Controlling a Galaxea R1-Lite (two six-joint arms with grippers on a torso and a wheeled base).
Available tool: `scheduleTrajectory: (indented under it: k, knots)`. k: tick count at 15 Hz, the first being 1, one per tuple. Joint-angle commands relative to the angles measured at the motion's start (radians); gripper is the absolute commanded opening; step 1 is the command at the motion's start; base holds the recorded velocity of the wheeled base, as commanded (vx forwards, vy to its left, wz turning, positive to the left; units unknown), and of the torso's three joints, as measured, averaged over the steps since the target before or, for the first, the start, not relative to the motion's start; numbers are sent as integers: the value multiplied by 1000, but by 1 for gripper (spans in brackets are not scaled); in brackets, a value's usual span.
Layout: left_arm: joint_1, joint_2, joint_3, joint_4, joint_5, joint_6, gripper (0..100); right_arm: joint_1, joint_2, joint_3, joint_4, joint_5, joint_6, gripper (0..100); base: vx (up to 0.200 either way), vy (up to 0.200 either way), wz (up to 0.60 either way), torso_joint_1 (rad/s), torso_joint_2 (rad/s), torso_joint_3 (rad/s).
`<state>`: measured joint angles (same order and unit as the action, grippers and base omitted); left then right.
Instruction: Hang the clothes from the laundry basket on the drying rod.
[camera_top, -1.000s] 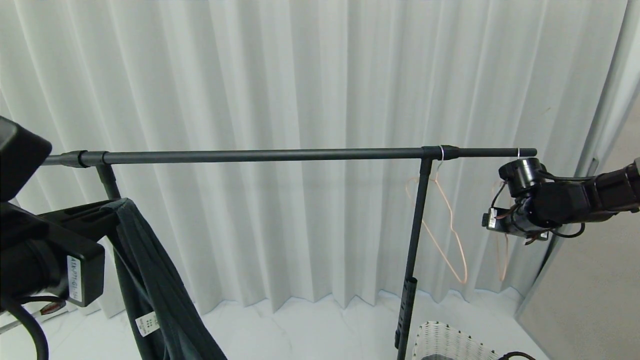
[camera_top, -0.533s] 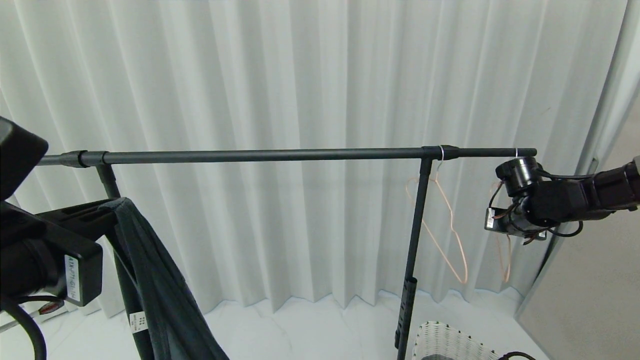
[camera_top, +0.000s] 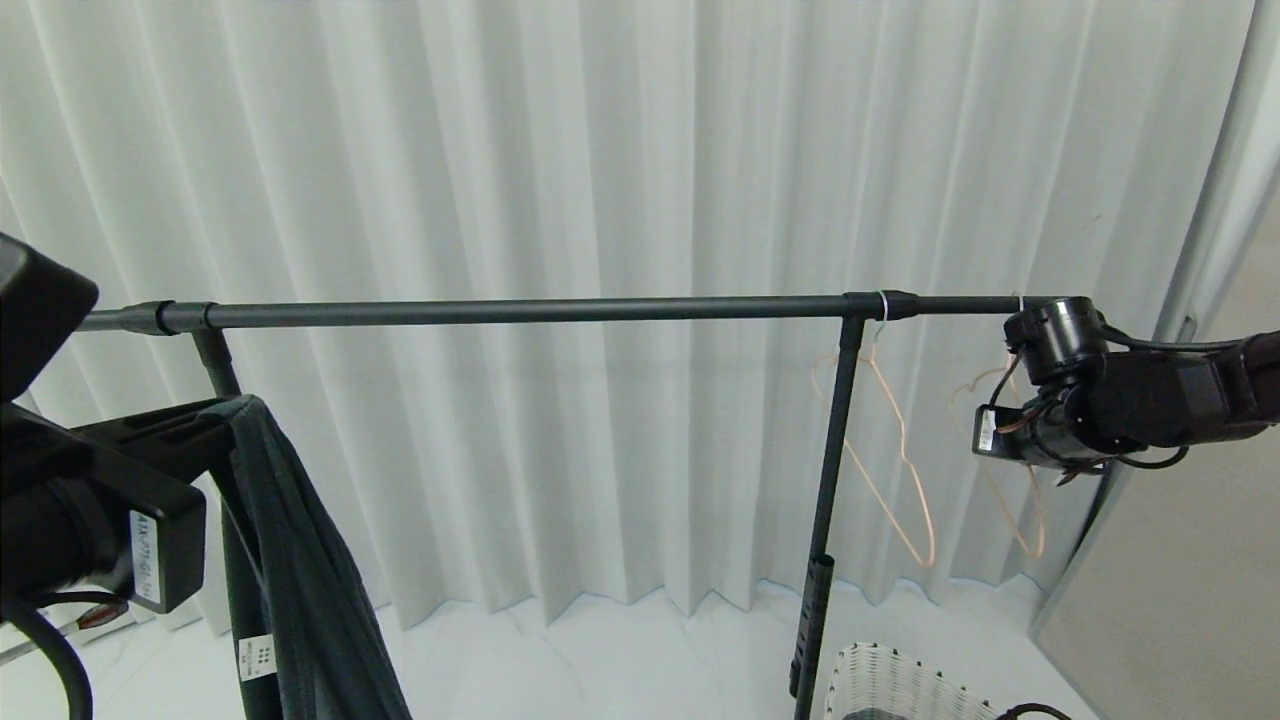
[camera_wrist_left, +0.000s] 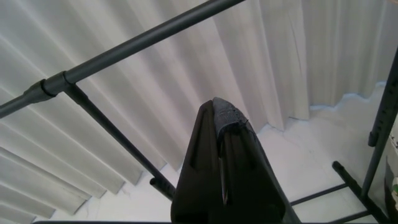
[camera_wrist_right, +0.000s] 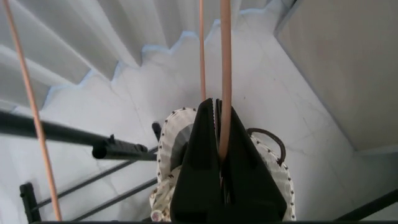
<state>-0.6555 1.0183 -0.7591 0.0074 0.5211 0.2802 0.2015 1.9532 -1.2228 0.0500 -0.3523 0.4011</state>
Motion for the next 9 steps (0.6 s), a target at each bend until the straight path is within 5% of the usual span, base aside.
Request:
scheduleTrajectory:
  k: [1, 9]
  knots:
    - [1, 0, 0, -4, 0, 1, 0, 4, -54, 54, -36, 1, -4, 0, 0, 0, 0, 0, 0, 0]
    - [1, 0, 0, -30, 0, 1, 0, 4, -88, 247, -375, 9, -185, 0, 0, 0, 0, 0, 0, 0]
